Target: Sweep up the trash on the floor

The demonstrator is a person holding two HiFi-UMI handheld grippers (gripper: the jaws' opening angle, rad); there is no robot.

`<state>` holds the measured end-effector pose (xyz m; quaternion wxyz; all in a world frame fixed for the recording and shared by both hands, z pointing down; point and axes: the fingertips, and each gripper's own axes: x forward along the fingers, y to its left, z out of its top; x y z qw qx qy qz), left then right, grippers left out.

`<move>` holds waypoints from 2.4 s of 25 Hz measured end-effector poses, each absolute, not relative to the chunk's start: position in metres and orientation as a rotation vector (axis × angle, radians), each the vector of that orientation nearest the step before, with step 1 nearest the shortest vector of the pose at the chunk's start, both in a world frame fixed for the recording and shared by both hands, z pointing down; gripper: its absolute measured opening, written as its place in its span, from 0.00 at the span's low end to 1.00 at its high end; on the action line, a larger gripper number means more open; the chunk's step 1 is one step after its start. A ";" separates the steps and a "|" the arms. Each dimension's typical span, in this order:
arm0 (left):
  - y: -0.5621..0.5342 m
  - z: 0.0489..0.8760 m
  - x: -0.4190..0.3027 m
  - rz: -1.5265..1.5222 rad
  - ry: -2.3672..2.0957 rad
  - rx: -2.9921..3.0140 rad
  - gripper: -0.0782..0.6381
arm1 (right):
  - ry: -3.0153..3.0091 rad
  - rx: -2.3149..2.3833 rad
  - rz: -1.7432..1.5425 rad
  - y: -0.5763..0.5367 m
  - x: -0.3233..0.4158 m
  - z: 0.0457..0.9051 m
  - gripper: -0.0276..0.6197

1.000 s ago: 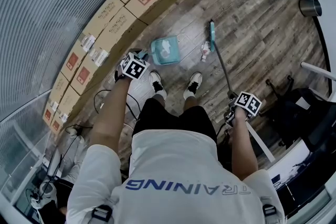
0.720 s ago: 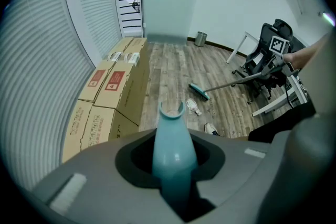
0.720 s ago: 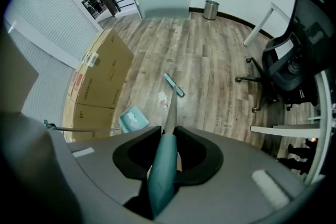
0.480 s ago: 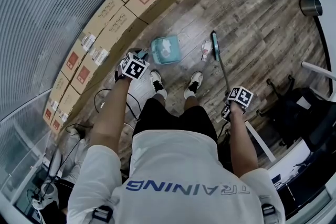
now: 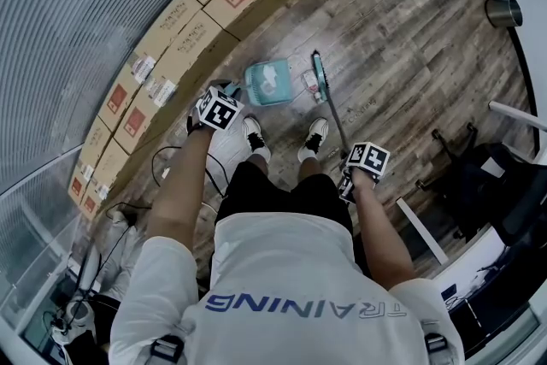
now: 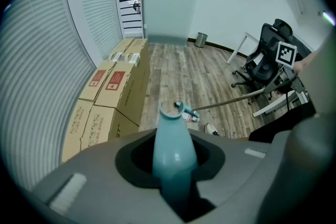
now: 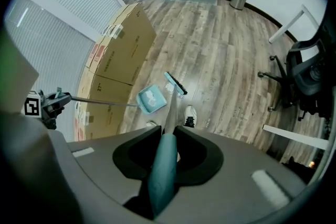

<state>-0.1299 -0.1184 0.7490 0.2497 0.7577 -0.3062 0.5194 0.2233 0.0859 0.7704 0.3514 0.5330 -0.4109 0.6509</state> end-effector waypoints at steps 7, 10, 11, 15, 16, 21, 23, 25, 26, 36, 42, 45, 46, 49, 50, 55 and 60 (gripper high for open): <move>-0.115 0.749 -0.130 1.410 -0.840 2.067 0.24 | -1.189 1.177 1.733 0.089 0.154 0.766 0.21; -0.115 0.750 -0.129 1.410 -0.843 2.069 0.24 | -1.224 1.149 1.735 0.085 0.136 0.763 0.21; -0.115 0.750 -0.129 1.413 -0.843 2.068 0.24 | -1.227 1.147 1.737 0.084 0.134 0.762 0.21; -0.116 0.750 -0.129 1.423 -0.845 2.067 0.24 | -1.235 1.138 1.773 0.083 0.140 0.758 0.21; -0.116 0.750 -0.129 1.423 -0.845 2.068 0.24 | -1.238 1.139 1.791 0.084 0.143 0.757 0.21; -0.112 0.750 -0.132 1.414 -0.830 2.050 0.24 | -1.248 1.176 1.860 0.092 0.159 0.749 0.21; -0.111 0.750 -0.134 1.408 -0.819 2.041 0.25 | -1.255 1.205 1.854 0.097 0.166 0.745 0.21; -0.112 0.748 -0.135 1.383 -0.820 2.054 0.32 | -1.261 1.238 1.843 0.099 0.172 0.740 0.21; -0.113 0.745 -0.134 1.364 -0.822 2.065 0.44 | -1.263 1.256 1.839 0.099 0.175 0.738 0.21; -0.136 0.666 -0.141 1.075 -1.105 2.160 0.59 | -1.308 1.398 1.838 0.082 0.192 0.718 0.21; -0.130 0.557 -0.118 0.524 -1.207 2.229 0.11 | -1.311 1.486 1.815 0.072 0.198 0.703 0.21; -0.130 0.517 -0.101 0.384 -1.221 2.290 0.11 | -1.318 1.563 1.797 0.062 0.203 0.689 0.21; -0.130 0.506 -0.095 0.358 -1.223 2.314 0.11 | -1.324 1.594 1.788 0.058 0.205 0.683 0.21; -0.131 0.475 -0.082 0.313 -1.239 2.376 0.11 | -1.351 1.690 1.758 0.042 0.212 0.664 0.21; -0.131 0.466 -0.078 0.294 -1.250 2.391 0.11 | -1.363 1.721 1.748 0.036 0.215 0.657 0.21; -0.130 0.427 -0.058 0.195 -1.268 2.447 0.11 | -1.469 1.843 1.718 0.004 0.231 0.610 0.21; -0.135 0.403 -0.039 0.172 -1.240 2.508 0.11 | -1.572 1.934 1.654 -0.021 0.245 0.558 0.21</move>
